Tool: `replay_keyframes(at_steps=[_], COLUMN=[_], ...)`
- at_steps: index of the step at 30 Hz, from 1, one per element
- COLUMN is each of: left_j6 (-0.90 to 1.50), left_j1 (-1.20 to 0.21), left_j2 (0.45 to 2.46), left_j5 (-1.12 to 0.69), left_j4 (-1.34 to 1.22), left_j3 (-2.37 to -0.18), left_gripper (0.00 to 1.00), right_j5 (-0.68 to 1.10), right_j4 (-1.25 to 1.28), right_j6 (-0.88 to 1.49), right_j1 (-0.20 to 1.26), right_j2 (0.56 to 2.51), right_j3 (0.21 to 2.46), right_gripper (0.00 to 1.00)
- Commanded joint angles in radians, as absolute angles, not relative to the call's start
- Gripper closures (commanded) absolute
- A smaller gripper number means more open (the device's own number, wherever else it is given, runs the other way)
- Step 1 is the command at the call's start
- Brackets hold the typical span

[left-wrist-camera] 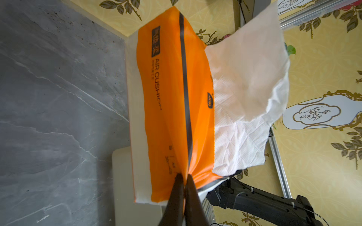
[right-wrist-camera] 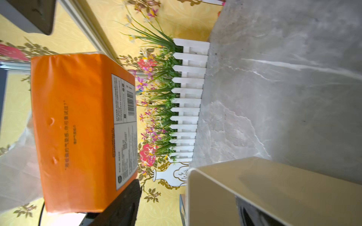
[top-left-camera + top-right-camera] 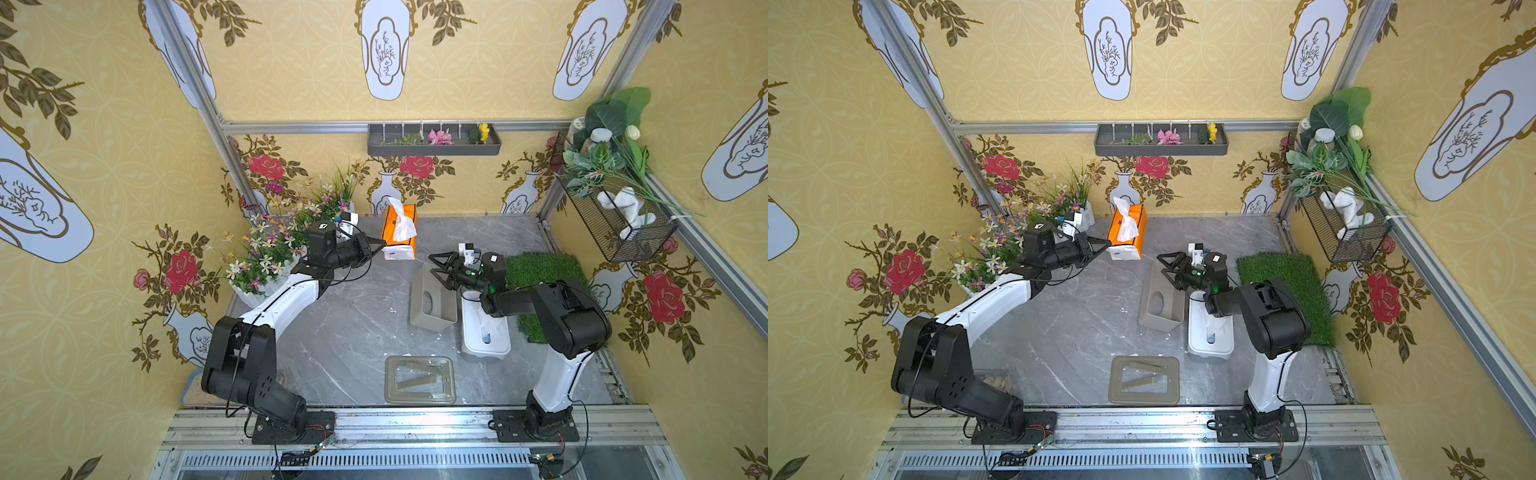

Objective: Put the tissue paper into the tissue box
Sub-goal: Place the paper towel in the tissue box.

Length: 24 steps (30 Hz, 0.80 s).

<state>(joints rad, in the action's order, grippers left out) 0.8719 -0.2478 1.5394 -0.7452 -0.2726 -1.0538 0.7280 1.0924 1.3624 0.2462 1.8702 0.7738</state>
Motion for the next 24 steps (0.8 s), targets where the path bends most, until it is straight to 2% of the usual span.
replay_keyframes(at_steps=[1,6,9,12,19,24], left_j6=[0.908,0.908,0.921,0.944,1.028,1.09], left_j1=[-0.258,-0.261,-0.264,-0.276,-0.297,-0.305], left_j2=[1.527,1.493,1.484,1.482,1.492,1.509], left_j5=[-0.744,-0.727,-0.727,-0.73,-0.733,-0.733], left_j4=[-0.352,-0.344,-0.35,-0.375,-0.476,-0.563], left_j3=[-1.053,-1.04,-1.042,-1.046,-1.031,-1.007], left_gripper=[1.0,1.0,1.0,1.0,1.0,1.0], right_j5=[0.733,0.731,0.716,0.718,0.655,0.598], right_j4=[1.201,0.68,0.656,0.794,1.334,1.493], right_j6=[1.386,1.088,1.074,1.15,1.397,1.45], right_j1=[0.259,0.304,0.306,0.314,0.324,0.322], right_j2=[1.821,1.655,1.615,1.654,1.776,1.802], right_j3=[0.809,0.888,0.863,0.83,0.748,0.693], right_gripper=[0.23,0.23,0.23,0.25,0.26,0.26])
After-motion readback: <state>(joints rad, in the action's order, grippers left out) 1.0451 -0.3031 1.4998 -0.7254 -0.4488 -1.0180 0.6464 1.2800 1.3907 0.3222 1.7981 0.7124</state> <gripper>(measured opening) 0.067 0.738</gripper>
